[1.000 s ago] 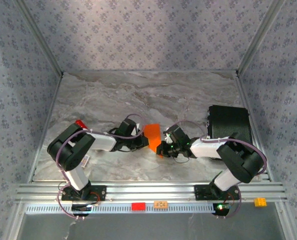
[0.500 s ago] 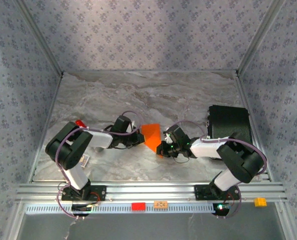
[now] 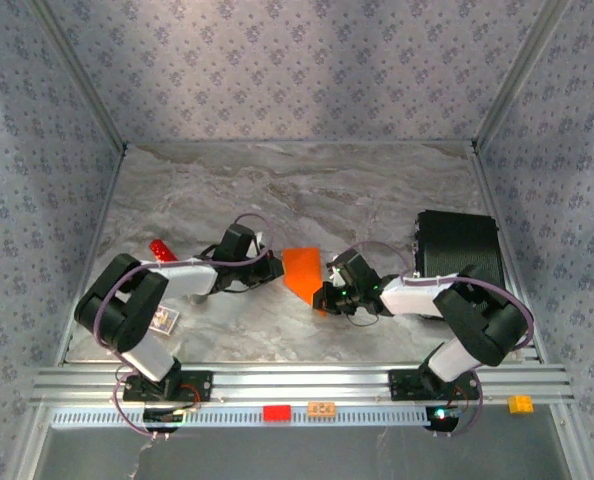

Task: Fold a paper plane with a square sheet of paper (pick it up from the middle)
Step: Third fold the triangle at the center of the table.

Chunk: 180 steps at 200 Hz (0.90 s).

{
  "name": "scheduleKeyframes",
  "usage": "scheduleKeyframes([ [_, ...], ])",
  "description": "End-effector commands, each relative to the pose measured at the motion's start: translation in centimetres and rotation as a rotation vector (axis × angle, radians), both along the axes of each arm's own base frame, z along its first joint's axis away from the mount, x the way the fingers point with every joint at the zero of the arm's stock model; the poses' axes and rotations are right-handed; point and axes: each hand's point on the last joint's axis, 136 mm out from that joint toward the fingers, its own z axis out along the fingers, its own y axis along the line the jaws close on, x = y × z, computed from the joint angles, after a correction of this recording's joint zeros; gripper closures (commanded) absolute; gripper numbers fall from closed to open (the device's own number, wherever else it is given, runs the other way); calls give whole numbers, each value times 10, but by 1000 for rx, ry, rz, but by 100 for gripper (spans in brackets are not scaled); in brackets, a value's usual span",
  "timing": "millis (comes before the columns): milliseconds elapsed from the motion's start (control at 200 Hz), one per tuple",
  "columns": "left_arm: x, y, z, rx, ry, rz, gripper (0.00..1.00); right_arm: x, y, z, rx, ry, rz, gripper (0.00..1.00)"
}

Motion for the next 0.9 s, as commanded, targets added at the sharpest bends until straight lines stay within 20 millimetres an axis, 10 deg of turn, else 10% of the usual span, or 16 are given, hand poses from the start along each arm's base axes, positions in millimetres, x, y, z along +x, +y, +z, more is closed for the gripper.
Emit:
scheduleKeyframes([
  [0,-4,-19,21,-35,-52,-63,93,-15,-25,-25,-121,77,-18,100],
  [345,-15,-36,-16,23,29,-129,95,-12,-20,-18,-98,57,-9,99],
  [650,-27,-17,-50,131,88,-126,98,11,14,30,37,-73,66,96],
  [894,-27,-14,-53,151,90,-129,98,23,36,18,5,-47,119,95],
])
